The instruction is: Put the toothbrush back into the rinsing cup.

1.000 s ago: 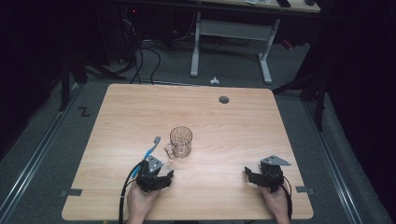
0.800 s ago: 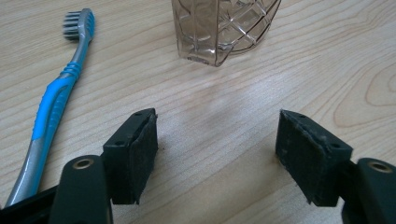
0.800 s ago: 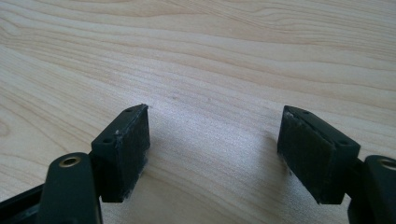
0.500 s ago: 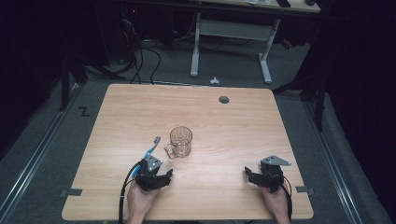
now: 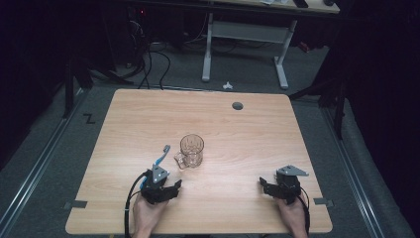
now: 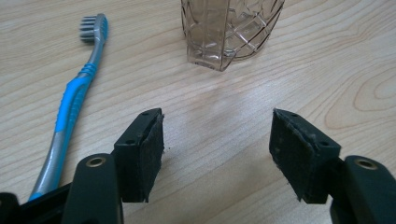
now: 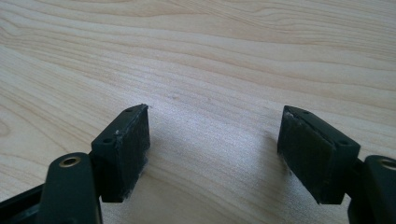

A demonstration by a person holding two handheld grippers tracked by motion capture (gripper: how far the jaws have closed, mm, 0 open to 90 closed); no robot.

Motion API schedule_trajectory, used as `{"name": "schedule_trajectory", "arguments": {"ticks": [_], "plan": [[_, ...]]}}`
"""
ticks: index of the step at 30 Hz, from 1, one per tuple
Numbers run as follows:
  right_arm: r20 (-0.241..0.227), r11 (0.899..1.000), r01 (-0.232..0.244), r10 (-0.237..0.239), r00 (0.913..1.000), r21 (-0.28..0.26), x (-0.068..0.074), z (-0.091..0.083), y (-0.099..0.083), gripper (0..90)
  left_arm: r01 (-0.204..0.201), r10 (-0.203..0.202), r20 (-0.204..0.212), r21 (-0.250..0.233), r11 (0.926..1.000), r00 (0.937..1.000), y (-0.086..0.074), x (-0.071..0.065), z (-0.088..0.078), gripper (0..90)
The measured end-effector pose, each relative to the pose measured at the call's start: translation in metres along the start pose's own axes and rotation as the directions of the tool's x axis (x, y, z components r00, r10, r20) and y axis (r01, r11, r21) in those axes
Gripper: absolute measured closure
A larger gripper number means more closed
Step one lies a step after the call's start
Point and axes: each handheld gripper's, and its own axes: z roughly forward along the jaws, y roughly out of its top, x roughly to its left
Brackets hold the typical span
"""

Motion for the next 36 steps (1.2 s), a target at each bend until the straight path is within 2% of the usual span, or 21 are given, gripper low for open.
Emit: {"name": "schedule_trajectory", "arguments": {"ticks": [6, 14, 19, 22, 31, 36], "plan": [[0.0, 1.0, 0.0, 0.0, 1.0, 0.0, 0.0, 0.0, 0.0, 25.5, 0.002, -0.002, 0.005, -0.007, 1.0, 1.0, 0.0, 0.002, -0.006, 35.4], [0.001, 1.0, -0.001, 0.001, 1.0, 0.0, 0.0, 0.0, 0.0, 25.5, 0.027, -0.027, 0.019, -0.02, 0.9994, 0.9995, 0.0, 0.005, -0.016, 36.8], [0.008, 1.0, -0.011, 0.011, 0.9999, -0.001, 0.0, 0.0, 0.0, 25.5, 0.019, -0.018, 0.018, -0.018, 0.9997, 0.9997, 0.0, 0.007, -0.023, 36.7], [0.011, 1.0, -0.013, 0.013, 0.9999, -0.001, 0.0, 0.0, 0.0, 25.4, 0.044, -0.043, 0.017, -0.028, 0.9987, 0.9989, -0.001, 0.012, -0.024, 36.6], [0.011, 1.0, -0.014, 0.014, 0.9998, -0.001, 0.0, 0.0, 0.0, 25.5, 0.08, -0.08, 0.008, -0.049, 0.9956, 0.9968, -0.005, 0.022, -0.031, 36.1], [0.011, 1.0, -0.014, 0.014, 0.9998, -0.001, 0.0, 0.0, 0.0, 25.4, 0.072, -0.072, 0.0, -0.027, 0.997, 0.9974, -0.005, 0.026, -0.034, 36.3]]}}
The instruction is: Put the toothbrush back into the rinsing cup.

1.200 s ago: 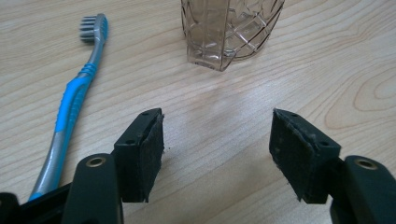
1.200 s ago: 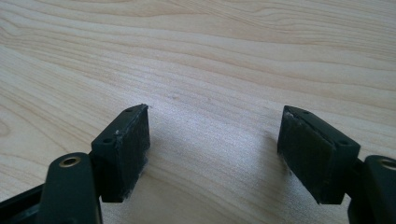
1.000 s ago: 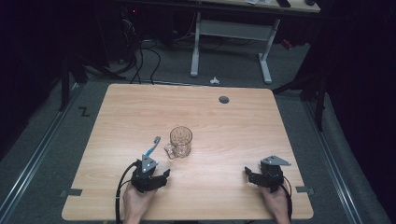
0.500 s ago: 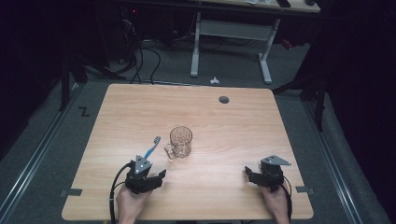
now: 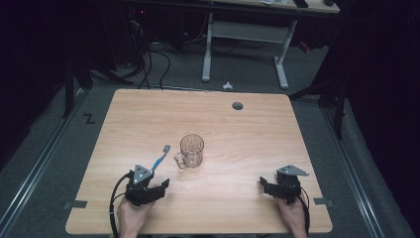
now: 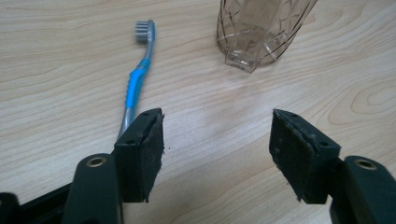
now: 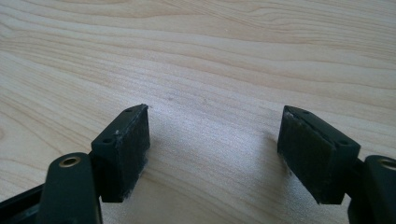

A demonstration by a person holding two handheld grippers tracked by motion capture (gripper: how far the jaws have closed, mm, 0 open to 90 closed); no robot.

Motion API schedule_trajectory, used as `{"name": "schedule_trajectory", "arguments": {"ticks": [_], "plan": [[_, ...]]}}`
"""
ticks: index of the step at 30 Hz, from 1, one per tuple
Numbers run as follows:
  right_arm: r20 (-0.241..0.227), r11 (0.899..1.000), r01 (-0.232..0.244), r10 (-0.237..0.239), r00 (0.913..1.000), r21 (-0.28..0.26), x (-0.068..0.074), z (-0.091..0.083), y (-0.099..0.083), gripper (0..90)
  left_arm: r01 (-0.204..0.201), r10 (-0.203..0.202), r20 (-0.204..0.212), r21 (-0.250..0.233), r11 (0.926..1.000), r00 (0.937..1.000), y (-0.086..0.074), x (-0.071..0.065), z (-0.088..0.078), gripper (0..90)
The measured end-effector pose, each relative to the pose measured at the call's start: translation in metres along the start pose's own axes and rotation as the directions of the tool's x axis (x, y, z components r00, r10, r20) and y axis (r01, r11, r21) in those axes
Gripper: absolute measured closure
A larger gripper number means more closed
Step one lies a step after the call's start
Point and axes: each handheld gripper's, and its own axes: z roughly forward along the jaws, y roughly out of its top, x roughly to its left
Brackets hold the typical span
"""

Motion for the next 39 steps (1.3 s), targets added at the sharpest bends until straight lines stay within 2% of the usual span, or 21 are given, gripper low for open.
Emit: {"name": "schedule_trajectory", "arguments": {"ticks": [4, 11, 14, 22, 32, 39], "plan": [[0.0, 1.0, 0.001, -0.001, 1.0, 0.0, 0.0, 0.0, 0.0, 25.3, -0.018, 0.019, -0.026, 0.018, 0.9997, 0.9995, 0.0, 0.002, -0.003, 38.9], [-0.003, 1.0, 0.004, -0.004, 1.0, 0.0, 0.0, 0.0, 0.0, 25.3, 0.01, -0.009, -0.043, 0.022, 0.9997, 0.999, 0.002, 0.012, -0.009, 39.0], [-0.003, 1.0, 0.004, -0.004, 1.0, 0.0, 0.0, 0.0, 0.0, 25.3, 0.012, -0.011, -0.067, 0.021, 0.9997, 0.9977, 0.005, 0.016, -0.012, 37.5], [-0.003, 1.0, 0.004, -0.004, 1.0, 0.0, 0.0, 0.0, 0.0, 25.3, 0.03, -0.028, -0.049, 0.026, 0.9992, 0.9984, 0.018, 0.028, -0.017, 37.3], [-0.005, 1.0, 0.005, -0.005, 1.0, 0.0, 0.0, 0.0, 0.0, 25.3, 0.004, 0.0, -0.057, 0.065, 0.9979, 0.9984, 0.031, 0.038, -0.02, 37.1], [-0.005, 1.0, 0.007, -0.007, 1.0, 0.0, 0.0, 0.0, 0.0, 25.1, -0.029, 0.037, -0.072, 0.115, 0.993, 0.9967, 0.045, 0.041, -0.016, 37.9]]}}
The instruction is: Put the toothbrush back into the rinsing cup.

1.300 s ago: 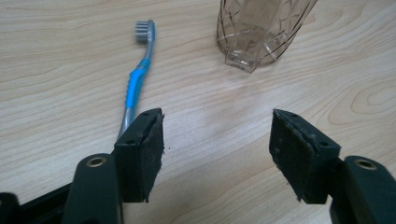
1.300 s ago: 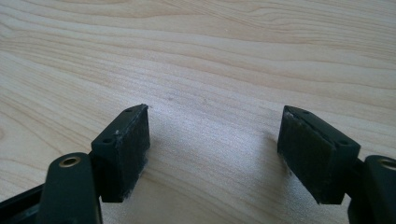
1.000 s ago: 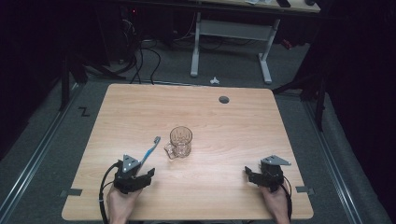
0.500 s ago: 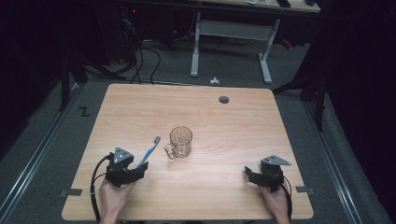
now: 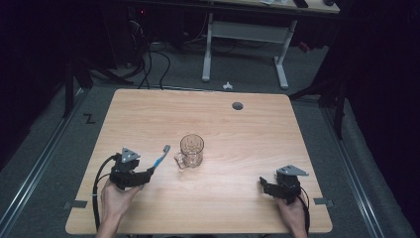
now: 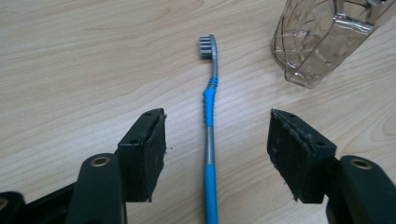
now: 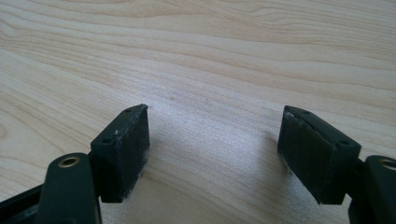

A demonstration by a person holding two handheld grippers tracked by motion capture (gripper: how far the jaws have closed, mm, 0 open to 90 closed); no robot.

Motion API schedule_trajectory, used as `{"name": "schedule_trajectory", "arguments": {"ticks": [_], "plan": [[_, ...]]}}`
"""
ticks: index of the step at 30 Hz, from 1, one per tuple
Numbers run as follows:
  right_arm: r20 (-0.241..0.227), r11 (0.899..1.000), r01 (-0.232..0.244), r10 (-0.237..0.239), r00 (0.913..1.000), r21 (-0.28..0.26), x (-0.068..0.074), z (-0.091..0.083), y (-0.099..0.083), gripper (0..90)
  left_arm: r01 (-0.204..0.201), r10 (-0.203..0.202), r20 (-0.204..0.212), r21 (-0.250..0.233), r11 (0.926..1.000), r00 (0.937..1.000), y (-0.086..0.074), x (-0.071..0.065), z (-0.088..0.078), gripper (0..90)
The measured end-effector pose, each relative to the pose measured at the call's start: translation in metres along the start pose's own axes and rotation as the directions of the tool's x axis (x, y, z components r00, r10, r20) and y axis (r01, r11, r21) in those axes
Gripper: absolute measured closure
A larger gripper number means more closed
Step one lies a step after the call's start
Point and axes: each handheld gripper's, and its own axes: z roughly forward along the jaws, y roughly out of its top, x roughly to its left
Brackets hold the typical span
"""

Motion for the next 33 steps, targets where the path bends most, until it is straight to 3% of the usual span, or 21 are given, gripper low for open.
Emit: {"name": "schedule_trajectory", "arguments": {"ticks": [8, 26, 28, 33], "plan": [[-0.003, 1.0, 0.003, -0.003, 1.0, 0.0, 0.0, 0.0, 0.0, 25.1, -0.046, 0.047, -0.011, 0.057, 0.9973, 0.9989, 0.015, 0.003, 0.005, 40.8], [-0.003, 1.0, 0.004, -0.004, 1.0, 0.0, 0.0, 0.0, 0.0, 25.1, -0.091, 0.091, 0.001, 0.121, 0.9885, 0.9958, 0.038, 0.005, 0.024, 43.3], [-0.003, 1.0, 0.004, -0.004, 1.0, 0.0, 0.0, 0.0, 0.0, 25.1, -0.083, 0.081, 0.021, 0.134, 0.9875, 0.9965, 0.04, 0.006, 0.028, 45.4], [-0.004, 1.0, 0.005, -0.005, 1.0, 0.0, 0.0, 0.0, 0.0, 25.0, -0.073, 0.07, 0.023, 0.149, 0.9862, 0.9972, 0.043, 0.008, 0.035, 48.1]]}}
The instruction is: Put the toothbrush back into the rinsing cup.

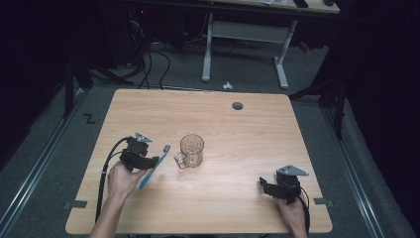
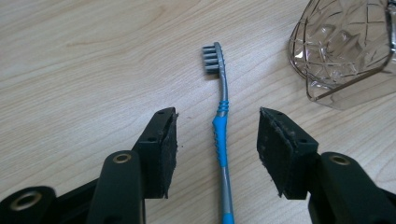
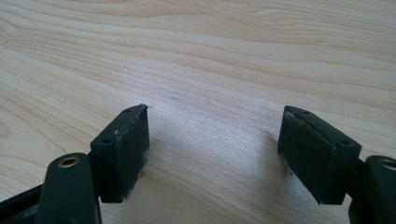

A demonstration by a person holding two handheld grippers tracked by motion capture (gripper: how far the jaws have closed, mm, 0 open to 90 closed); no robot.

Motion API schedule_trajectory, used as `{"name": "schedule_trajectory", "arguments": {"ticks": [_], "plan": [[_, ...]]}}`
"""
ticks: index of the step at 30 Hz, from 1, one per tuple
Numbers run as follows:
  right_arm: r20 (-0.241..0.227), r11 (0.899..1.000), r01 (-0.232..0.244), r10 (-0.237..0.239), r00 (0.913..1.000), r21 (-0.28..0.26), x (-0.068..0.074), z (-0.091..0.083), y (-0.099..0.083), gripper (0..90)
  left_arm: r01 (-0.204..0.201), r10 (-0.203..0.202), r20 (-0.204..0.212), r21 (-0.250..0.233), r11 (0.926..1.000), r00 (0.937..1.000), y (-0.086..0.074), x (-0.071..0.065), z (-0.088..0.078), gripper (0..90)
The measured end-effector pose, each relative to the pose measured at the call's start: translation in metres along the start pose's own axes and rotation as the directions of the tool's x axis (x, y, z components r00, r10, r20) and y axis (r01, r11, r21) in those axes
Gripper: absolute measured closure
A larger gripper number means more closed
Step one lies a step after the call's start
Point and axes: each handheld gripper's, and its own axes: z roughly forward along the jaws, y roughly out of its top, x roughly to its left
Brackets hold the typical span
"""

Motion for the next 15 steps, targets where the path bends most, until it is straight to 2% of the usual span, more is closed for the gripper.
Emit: {"name": "schedule_trajectory", "arguments": {"ticks": [8, 15], "plan": [[0.0, 1.0, 0.001, -0.001, 1.0, 0.0, 0.0, 0.0, 0.0, 25.0, -0.009, 0.009, -0.017, 0.036, 0.9993, 0.9998, 0.002, 0.0, 0.012, 50.6], [-0.001, 1.0, 0.001, -0.001, 1.0, 0.0, 0.0, 0.0, 0.0, 25.1, -0.021, 0.022, -0.011, 0.049, 0.9986, 0.9997, 0.004, -0.002, 0.02, 52.6]]}}
